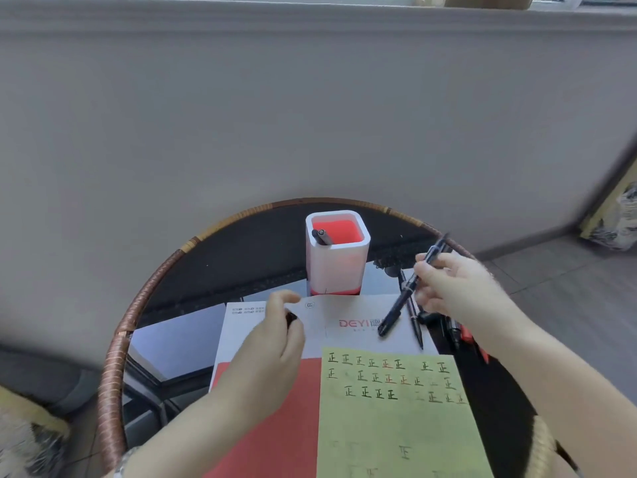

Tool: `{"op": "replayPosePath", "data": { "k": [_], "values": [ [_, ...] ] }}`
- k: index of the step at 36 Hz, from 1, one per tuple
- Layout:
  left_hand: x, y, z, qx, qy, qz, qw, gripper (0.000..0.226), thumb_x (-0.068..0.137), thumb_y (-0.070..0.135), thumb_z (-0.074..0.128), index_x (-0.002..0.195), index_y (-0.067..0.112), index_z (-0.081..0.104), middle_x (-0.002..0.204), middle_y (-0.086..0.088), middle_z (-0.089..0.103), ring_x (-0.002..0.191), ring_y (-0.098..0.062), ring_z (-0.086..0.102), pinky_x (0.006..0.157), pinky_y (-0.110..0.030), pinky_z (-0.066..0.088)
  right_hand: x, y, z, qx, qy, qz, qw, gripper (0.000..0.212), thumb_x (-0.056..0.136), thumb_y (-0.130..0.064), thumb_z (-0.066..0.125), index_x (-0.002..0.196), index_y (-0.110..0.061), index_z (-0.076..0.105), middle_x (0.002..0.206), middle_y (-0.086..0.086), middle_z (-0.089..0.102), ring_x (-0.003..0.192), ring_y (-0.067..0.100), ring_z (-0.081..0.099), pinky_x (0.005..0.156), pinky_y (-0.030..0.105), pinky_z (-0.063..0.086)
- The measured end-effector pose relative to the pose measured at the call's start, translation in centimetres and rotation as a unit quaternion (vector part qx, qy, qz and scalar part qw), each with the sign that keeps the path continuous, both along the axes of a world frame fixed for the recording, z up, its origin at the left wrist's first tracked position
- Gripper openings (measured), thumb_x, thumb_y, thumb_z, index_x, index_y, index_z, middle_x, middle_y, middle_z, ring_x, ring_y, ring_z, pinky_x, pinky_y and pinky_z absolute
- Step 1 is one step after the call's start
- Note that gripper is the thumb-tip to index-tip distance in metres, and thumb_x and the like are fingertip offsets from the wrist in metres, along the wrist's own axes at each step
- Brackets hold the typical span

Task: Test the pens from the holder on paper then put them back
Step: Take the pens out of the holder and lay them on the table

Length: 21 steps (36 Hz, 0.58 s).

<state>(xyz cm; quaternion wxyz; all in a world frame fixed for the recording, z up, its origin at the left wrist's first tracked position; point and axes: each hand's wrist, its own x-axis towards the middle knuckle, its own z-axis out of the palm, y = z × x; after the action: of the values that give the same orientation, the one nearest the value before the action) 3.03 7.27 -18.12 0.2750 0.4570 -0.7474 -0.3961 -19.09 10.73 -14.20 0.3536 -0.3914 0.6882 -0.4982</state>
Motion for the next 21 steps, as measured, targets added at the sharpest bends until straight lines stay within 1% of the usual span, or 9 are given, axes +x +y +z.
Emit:
{"op": "replayPosePath", "data": {
  "k": [2, 3, 5, 7, 9, 12, 15, 17, 21],
  "values": [
    [0.4, 0.0, -0.3, 0.000, -0.010, 0.012, 1.000, 0.021, 0.098, 0.014, 0.028, 0.110, 0.030, 0.030, 0.089, 0.008, 0.055, 0.064, -0.008, 0.045, 0.058, -0.018, 0.038, -1.1, -1.2, -0.8, 0.085, 0.071, 0.013, 0.994, 0.042, 0.091, -0.020, 0.051, 0.130, -0.007, 0.042, 0.067, 0.002, 0.054, 0.057, 0.014, 0.048, 0.073, 0.036, 0.052],
    [0.4, 0.1, -0.3, -0.002, -0.013, 0.013, 1.000, 0.020, 0.098, 0.015, 0.029, 0.109, 0.031, 0.029, 0.094, 0.013, 0.055, 0.071, -0.004, 0.049, 0.062, -0.015, 0.039, -1.3, -1.6, -1.1, 0.106, 0.118, 0.024, 0.987, 0.049, 0.091, -0.023, 0.051, 0.135, -0.012, 0.034, 0.063, 0.000, 0.052, 0.055, 0.014, 0.046, 0.065, 0.035, 0.050],
    [0.4, 0.3, -0.5, -0.001, -0.009, 0.017, 1.000, 0.015, 0.098, 0.017, 0.033, 0.104, 0.031, 0.031, 0.100, 0.018, 0.057, 0.085, 0.006, 0.052, 0.068, -0.008, 0.040, -0.9, -2.0, -1.9, 0.115, 0.214, 0.063, 0.968, 0.036, 0.091, -0.026, 0.049, 0.125, -0.022, 0.037, 0.062, 0.001, 0.051, 0.049, 0.013, 0.041, 0.048, 0.026, 0.038],
    [0.2, 0.4, -0.6, 0.004, 0.008, 0.026, 1.000, 0.011, 0.097, 0.020, 0.040, 0.096, 0.030, 0.036, 0.100, 0.021, 0.060, 0.089, 0.011, 0.053, 0.070, -0.004, 0.040, -0.1, -2.3, -2.4, 0.110, 0.270, 0.096, 0.952, 0.012, 0.093, -0.026, 0.046, 0.104, -0.023, 0.048, 0.068, 0.004, 0.056, 0.046, 0.012, 0.039, 0.043, 0.022, 0.034],
    [0.0, 0.4, -0.6, 0.004, 0.019, 0.033, 0.999, 0.008, 0.095, 0.024, 0.045, 0.090, 0.029, 0.042, 0.095, 0.019, 0.063, 0.085, 0.010, 0.055, 0.070, -0.005, 0.042, 0.9, -2.7, -3.0, 0.111, 0.315, 0.122, 0.934, 0.010, 0.093, -0.024, 0.043, 0.094, -0.022, 0.053, 0.073, 0.003, 0.061, 0.050, 0.016, 0.047, 0.049, 0.027, 0.043],
    [-0.3, 0.4, -0.4, -0.006, 0.024, 0.034, 0.999, 0.007, 0.093, 0.023, 0.050, 0.087, 0.026, 0.049, 0.088, 0.015, 0.063, 0.083, 0.008, 0.055, 0.069, -0.011, 0.044, 1.8, -3.2, -4.0, 0.140, 0.372, 0.144, 0.906, 0.018, 0.091, -0.021, 0.042, 0.099, -0.018, 0.058, 0.080, 0.000, 0.061, 0.067, 0.020, 0.057, 0.064, 0.032, 0.051],
    [-0.5, 0.6, -0.3, -0.025, 0.023, 0.030, 0.999, 0.007, 0.092, 0.020, 0.052, 0.087, 0.024, 0.054, 0.087, 0.015, 0.061, 0.083, 0.010, 0.052, 0.068, -0.003, 0.039, 2.0, -3.6, -4.8, 0.164, 0.405, 0.152, 0.887, 0.023, 0.089, -0.022, 0.045, 0.107, -0.016, 0.057, 0.093, 0.001, 0.063, 0.078, 0.019, 0.058, 0.065, 0.031, 0.048],
    [-0.6, 0.6, -0.3, -0.033, 0.014, 0.027, 0.999, 0.007, 0.092, 0.020, 0.052, 0.087, 0.024, 0.055, 0.088, 0.015, 0.059, 0.080, 0.005, 0.053, 0.067, -0.002, 0.038, 1.8, -3.7, -5.2, 0.158, 0.416, 0.149, 0.883, 0.026, 0.087, -0.023, 0.047, 0.110, -0.015, 0.056, 0.098, 0.002, 0.062, 0.083, 0.019, 0.058, 0.062, 0.028, 0.046],
    [-1.2, 0.3, -0.9, -0.053, -0.007, 0.017, 0.998, 0.010, 0.091, 0.019, 0.054, 0.087, 0.028, 0.056, 0.092, 0.013, 0.058, 0.087, 0.007, 0.050, 0.070, -0.006, 0.039, 1.1, -3.9, -5.5, 0.136, 0.426, 0.156, 0.881, 0.028, 0.086, -0.023, 0.051, 0.113, -0.019, 0.056, 0.091, -0.002, 0.050, 0.083, 0.016, 0.047, 0.059, 0.025, 0.034]
  ]
}}
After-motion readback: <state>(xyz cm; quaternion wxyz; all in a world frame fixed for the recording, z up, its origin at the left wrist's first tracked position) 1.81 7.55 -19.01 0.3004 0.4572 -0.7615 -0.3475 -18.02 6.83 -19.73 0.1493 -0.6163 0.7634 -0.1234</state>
